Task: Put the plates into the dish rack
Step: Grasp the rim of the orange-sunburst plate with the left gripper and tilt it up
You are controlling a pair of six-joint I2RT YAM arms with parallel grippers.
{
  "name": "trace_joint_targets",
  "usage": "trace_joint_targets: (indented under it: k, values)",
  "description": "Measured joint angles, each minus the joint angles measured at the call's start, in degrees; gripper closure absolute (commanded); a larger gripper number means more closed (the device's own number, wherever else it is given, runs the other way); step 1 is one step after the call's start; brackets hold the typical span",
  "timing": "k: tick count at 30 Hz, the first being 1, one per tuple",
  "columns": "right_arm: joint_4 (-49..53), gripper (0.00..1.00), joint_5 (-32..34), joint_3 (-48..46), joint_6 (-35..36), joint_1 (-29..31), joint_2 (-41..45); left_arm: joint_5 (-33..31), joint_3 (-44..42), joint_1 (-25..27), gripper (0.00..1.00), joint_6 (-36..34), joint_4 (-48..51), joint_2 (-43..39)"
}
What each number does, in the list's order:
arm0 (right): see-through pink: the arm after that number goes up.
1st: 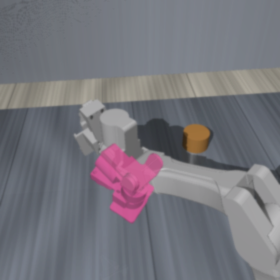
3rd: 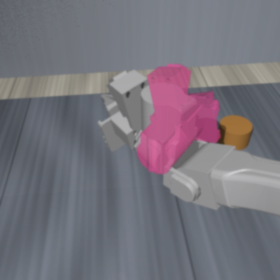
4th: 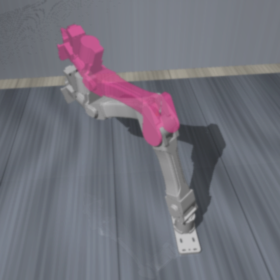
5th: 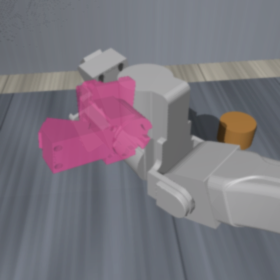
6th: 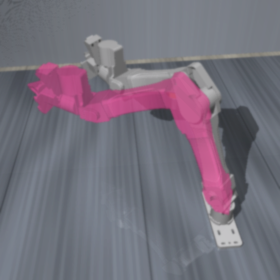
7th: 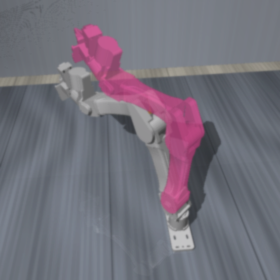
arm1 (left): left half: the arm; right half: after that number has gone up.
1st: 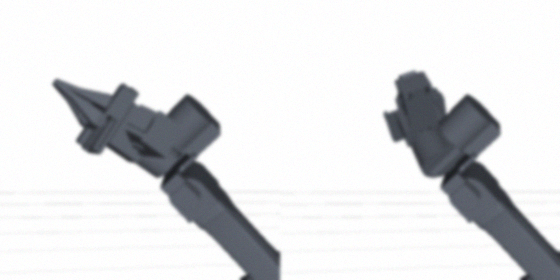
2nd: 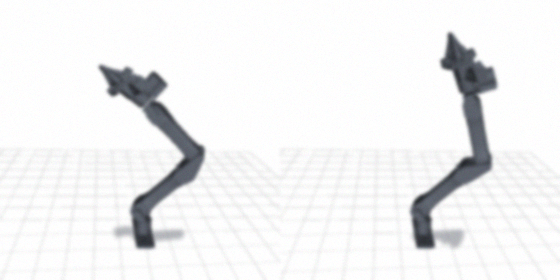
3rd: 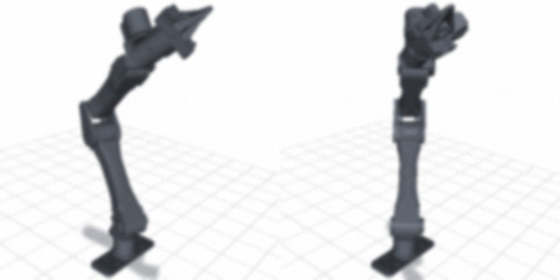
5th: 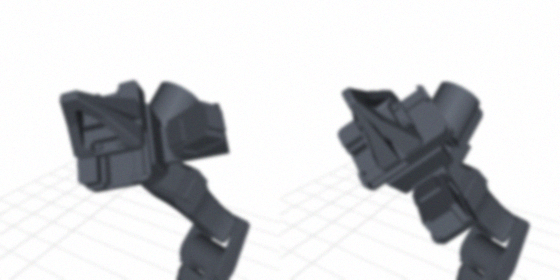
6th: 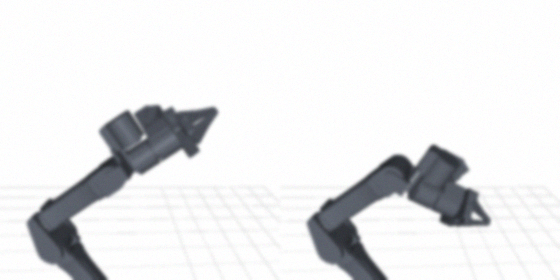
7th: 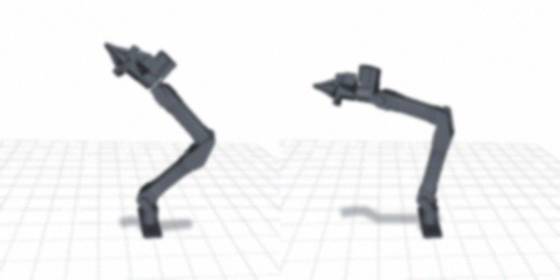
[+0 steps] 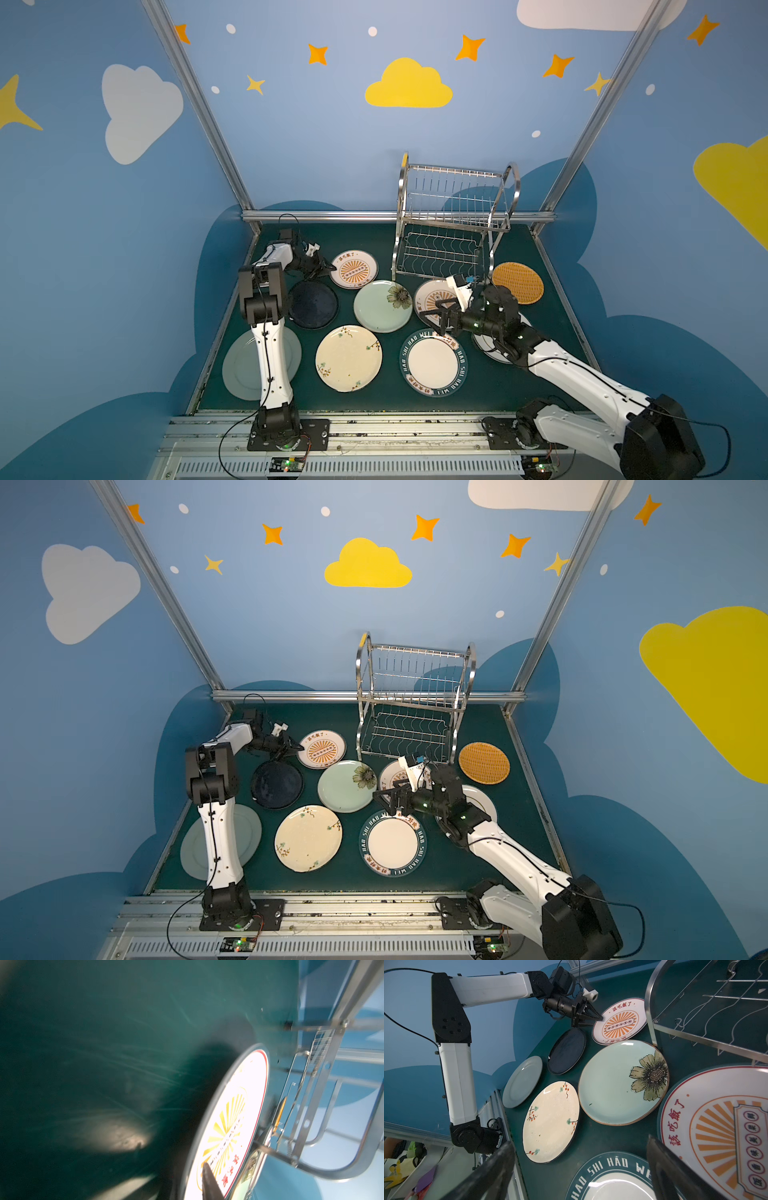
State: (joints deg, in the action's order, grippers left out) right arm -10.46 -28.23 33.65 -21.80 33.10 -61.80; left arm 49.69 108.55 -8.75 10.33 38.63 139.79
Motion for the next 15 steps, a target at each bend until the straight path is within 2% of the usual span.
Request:
trace_joint_targets:
  k: [2,8,10,15]
  values:
    - [0.02,0.03,0.11,0.00,0.00,0.00,0.00,0.44,-0.50,0.13,0.96,1.09,-1.33,0.00]
    - [0.42,0.03,0.57,0.00,0.04,0.00,0.00,0.72,-6.54,0.52,0.96,9.20,-10.34,-4.15]
    - [0.48,0.03,0.79,0.00,0.07,0.00,0.00,-0.57,-12.07,0.42,0.96,13.66,-15.34,-8.15]
    - [1.18,0.03,1.90,0.22,0.22,0.04,0.02,-4.66,-29.86,-0.74,0.96,26.25,-29.33,-25.64]
